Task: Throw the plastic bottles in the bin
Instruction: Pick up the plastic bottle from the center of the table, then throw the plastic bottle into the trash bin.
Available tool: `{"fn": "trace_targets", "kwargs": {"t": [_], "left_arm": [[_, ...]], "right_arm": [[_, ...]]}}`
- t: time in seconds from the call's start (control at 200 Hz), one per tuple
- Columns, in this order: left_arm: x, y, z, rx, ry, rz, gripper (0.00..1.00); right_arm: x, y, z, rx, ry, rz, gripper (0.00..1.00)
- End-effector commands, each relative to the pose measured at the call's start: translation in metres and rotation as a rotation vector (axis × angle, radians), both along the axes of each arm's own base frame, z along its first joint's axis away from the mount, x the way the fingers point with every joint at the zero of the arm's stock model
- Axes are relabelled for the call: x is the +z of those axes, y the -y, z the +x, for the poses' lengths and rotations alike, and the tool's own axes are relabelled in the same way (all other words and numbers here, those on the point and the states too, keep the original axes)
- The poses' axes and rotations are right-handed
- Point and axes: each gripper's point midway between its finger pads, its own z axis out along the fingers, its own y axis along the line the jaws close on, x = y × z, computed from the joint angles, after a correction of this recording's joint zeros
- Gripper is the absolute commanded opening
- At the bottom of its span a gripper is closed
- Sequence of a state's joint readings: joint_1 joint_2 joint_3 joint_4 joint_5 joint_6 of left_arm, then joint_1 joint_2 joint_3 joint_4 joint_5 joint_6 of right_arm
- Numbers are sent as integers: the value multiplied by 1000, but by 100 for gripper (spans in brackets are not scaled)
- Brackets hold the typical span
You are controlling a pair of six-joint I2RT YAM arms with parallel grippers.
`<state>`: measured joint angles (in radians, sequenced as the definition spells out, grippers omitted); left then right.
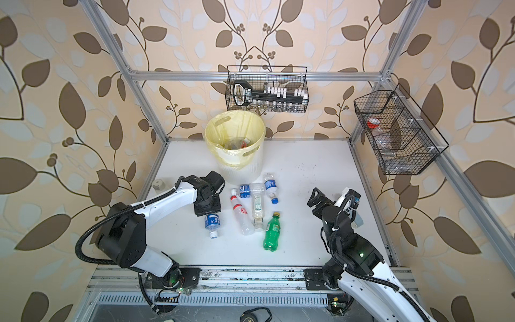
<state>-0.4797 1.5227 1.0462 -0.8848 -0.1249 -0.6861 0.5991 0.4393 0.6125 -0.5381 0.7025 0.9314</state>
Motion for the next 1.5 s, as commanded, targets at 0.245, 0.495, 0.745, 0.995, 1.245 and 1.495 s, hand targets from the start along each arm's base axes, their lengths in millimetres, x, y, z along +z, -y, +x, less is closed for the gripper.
{"fn": "trace_targets", "kwargs": {"t": [0.245,0.495,0.745,0.995,1.245,1.495], "left_arm": [[55,-40,34,-65,158,111,32],[85,-42,50,-143,224,27,31],[107,-35,58,-238,303,-83,26],[138,-43,68,-318,298,-300,23],[175,-91,108,-123,355,-532,11],[220,-115,127,-55,454,-878,10]], "right_arm": [[-16,0,-4,4,-61,-9,100],[-40,-16,3,63,-157,-33,100],[-67,-41,13,152,-210,-17,100],[-86,-69,21,227,-306,-67,100],[-87,-75,22,238,-304,-65,100],[-87,-74,21,236,-307,-76,100]]}}
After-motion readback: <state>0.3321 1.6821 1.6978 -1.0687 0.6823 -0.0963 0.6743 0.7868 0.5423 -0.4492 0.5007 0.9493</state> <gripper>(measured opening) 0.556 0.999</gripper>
